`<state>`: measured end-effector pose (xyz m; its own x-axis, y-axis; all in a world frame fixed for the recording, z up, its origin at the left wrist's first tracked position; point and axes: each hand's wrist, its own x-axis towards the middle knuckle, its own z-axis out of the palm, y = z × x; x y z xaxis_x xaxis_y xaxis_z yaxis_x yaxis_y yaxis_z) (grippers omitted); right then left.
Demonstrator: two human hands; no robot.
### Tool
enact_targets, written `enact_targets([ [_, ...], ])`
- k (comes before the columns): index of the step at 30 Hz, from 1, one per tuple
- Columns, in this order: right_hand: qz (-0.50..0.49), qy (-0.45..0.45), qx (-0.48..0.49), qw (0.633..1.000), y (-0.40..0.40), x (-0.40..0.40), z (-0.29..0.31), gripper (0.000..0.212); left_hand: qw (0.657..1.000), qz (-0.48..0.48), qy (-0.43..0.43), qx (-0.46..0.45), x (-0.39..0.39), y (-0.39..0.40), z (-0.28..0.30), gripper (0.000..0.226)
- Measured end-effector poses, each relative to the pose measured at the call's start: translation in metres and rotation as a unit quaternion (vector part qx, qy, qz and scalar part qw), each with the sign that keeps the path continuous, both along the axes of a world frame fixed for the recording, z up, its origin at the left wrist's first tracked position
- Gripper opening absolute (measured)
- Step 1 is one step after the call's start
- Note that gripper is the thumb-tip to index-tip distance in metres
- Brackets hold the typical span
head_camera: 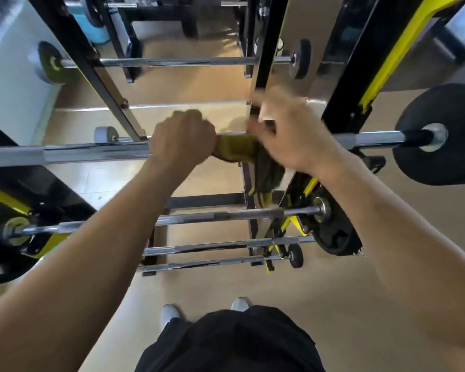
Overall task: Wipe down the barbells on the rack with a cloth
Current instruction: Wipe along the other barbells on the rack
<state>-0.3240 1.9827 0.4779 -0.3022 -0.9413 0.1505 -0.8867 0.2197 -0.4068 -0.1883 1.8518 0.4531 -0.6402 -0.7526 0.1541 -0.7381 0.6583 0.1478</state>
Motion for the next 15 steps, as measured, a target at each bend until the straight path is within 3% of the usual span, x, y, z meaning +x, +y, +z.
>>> enact_targets([
  [2,0.095,0.037,0.107,0.989,-0.005,0.009,-0.013,0.053,0.999,0.028,-0.006,0.035,-0.003,-0.002,-0.007,0.036],
  [5,0.09,0.179,0.15,0.968,-0.024,0.012,-0.021,0.058,0.995,0.058,0.024,0.074,-0.009,-0.007,-0.01,0.038],
  [10,0.074,0.175,0.147,0.971,-0.039,0.01,-0.024,0.052,0.994,0.058,0.033,0.092,-0.007,-0.012,-0.009,0.049],
  [15,-0.006,0.164,0.213,0.963,0.021,-0.048,-0.015,0.037,0.994,0.039,0.039,0.091,-0.003,-0.014,-0.01,0.049],
])
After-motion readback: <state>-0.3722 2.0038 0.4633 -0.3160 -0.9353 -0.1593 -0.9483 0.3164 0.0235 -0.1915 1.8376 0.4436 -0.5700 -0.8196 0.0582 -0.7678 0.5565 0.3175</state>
